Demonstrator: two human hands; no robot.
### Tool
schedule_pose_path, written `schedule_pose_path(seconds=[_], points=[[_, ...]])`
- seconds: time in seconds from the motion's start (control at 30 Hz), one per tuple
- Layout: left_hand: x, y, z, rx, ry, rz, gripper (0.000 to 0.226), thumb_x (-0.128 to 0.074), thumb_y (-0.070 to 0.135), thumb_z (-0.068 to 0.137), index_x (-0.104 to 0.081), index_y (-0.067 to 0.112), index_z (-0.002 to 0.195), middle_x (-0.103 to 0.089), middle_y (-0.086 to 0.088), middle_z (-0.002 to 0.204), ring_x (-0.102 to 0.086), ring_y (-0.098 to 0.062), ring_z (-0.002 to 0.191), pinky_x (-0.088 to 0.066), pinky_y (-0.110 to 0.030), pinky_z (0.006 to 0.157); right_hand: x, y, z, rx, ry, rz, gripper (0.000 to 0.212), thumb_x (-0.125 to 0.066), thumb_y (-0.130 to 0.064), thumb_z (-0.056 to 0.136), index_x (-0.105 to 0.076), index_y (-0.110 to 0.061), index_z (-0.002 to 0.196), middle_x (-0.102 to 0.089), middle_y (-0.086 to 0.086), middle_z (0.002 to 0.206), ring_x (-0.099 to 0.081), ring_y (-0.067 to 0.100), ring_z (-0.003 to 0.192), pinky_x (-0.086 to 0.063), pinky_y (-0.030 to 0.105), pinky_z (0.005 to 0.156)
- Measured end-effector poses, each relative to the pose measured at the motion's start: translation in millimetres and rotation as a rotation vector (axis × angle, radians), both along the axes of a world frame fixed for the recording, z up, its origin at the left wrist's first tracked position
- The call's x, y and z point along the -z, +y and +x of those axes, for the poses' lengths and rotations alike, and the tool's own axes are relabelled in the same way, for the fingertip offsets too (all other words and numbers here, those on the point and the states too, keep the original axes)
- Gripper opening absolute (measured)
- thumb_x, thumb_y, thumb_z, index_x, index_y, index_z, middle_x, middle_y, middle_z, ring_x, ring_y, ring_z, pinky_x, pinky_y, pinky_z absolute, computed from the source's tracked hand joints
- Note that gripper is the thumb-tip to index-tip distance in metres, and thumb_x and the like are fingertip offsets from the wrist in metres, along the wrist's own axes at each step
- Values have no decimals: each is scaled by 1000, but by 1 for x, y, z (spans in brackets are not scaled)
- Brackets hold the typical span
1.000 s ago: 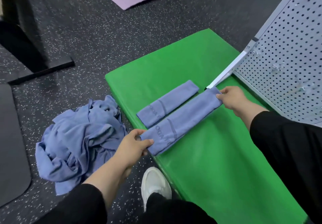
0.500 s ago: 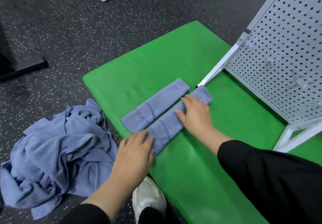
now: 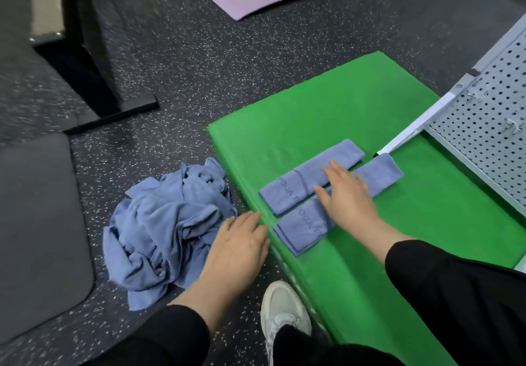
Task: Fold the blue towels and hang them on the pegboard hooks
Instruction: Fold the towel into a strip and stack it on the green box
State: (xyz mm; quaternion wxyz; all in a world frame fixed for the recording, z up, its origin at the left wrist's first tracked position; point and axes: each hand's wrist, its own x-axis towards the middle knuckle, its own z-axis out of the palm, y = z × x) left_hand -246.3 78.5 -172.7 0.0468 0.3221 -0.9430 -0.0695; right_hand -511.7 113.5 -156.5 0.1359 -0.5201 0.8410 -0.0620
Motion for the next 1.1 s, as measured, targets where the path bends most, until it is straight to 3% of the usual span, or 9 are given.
schedule_pose_path(seconds=[0.17,0.3,0.4,0.5,0.63,0.83,0.97,1.03,1.1], points=[[-12,-29,92,-179,-65,15,23,-46,33,91,-67,22,91,-67,1,109,-65,-27,97,-48,-38,74,-48,-62,97,-468,-70,88,41,-54,-42,100,-60,-16,132,-61,8,137,-58,30,122,-47,41,101],[-20,-37,171,-384,-45,15,21,-45,30,93,-59,21,80,-59,1,88,-60,-28,80,-38,-36,62,-79,-118,178,-782,76,337,38,-54,-43,100,-58,-20,131,-65,11,130,-60,32,117,-49,35,91],[-20,-31,215,-498,-15,18,26,-38,30,89,-59,19,77,-58,1,85,-60,-28,75,-38,-36,58,-99,-156,224,-872,166,371,43,-56,-39,99,-54,-22,139,-62,9,135,-58,31,122,-46,35,91],[-12,-22,242,-636,-10,100,33,-34,33,89,-63,18,83,-61,1,90,-63,-28,80,-47,-40,60,-89,-178,267,-878,152,359,43,-59,-38,96,-56,-21,135,-64,9,131,-59,32,118,-50,38,92],[-9,-25,253,-863,89,321,26,-44,28,99,-66,13,102,-62,-2,108,-60,-30,98,-51,-45,79,-31,-168,317,-861,142,388,41,-62,-37,94,-54,-16,127,-59,8,129,-57,31,116,-45,38,89],[0,-24,264,-924,160,407,24,-45,27,101,-64,14,108,-60,-1,113,-57,-26,102,-50,-45,85,38,-148,325,-381,59,206,47,-61,-44,94,-52,-13,127,-63,12,125,-61,34,116,-49,41,87],[-1,-21,263,-913,177,459,28,-42,29,104,-63,14,114,-58,0,120,-57,-25,108,-49,-44,91,42,-154,322,-341,72,284,32,-57,-37,97,-64,-11,114,-64,12,122,-59,34,116,-48,41,89],[-5,-25,261,-909,192,452,28,-42,28,104,-61,14,118,-56,0,123,-56,-25,111,-49,-44,92,28,-163,326,-297,60,178,31,-52,-35,99,-64,-10,111,-60,11,121,-55,34,118,-46,44,92],[-11,-28,259,-917,221,432,29,-43,28,104,-59,15,124,-54,1,129,-55,-24,115,-48,-43,94,0,-174,334,-285,-22,85,26,-46,-31,101,-60,-9,100,-62,14,112,-57,34,108,-42,39,81]])
